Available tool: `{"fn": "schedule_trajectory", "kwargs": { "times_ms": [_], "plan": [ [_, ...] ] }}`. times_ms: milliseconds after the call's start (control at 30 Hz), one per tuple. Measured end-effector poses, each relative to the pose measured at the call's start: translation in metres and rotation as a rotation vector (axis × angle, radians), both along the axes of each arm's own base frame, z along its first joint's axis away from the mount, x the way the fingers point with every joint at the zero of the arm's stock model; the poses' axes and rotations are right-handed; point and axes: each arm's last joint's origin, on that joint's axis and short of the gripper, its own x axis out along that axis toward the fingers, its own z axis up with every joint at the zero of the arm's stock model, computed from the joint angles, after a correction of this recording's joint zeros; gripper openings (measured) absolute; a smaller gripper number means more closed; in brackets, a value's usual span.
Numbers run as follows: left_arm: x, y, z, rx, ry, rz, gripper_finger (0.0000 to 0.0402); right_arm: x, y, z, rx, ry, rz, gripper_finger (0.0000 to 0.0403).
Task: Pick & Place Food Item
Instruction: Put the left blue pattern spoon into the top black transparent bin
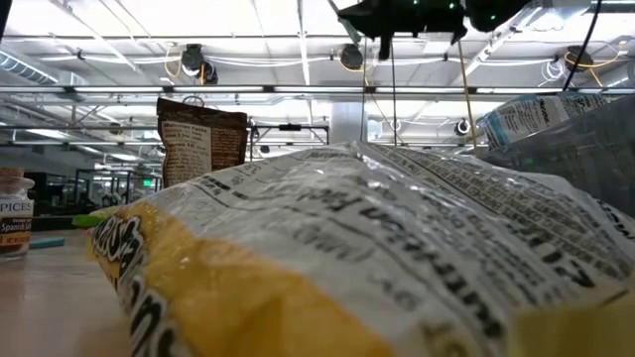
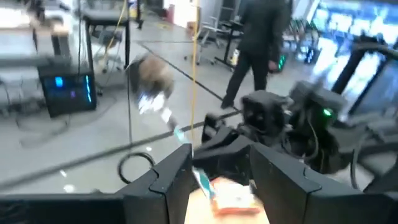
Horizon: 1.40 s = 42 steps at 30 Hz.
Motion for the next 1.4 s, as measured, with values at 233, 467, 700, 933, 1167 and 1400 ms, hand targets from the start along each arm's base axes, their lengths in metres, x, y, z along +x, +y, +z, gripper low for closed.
{"fn": "schedule_trajectory", "kwargs": {
  "times_ms": [233,467,700,933,1167,1400],
  "plan": [
    [0.025,0.022,-0.016,-0.103,-0.08,0.029,0.017,-0.005,0.02,0.01,-0.2,0.061,-0.14,0.0011],
    [0.043,0.037,-0.025,-0.082,-0.091,0.015,0.017,0.001,0.035,0.011,-0.304,0.118,-0.279,0.0011],
    [0.041,0.04,-0.024,-0.043,-0.048,0.028,0.017,0.0,0.036,0.012,-0.319,0.115,-0.327,0.0011],
    [0.043,0.035,-0.025,-0.002,0.031,-0.095,0.017,-0.002,0.034,0.016,-0.281,0.061,-0.33,0.0011],
    [0.046,0.02,-0.036,0.072,0.196,-0.152,0.017,-0.012,0.028,0.03,-0.192,-0.12,-0.248,0.0011],
    [0.056,0.022,-0.046,0.136,0.288,-0.146,0.017,-0.013,0.036,0.041,-0.177,-0.261,-0.114,0.0011]
  ]
}}
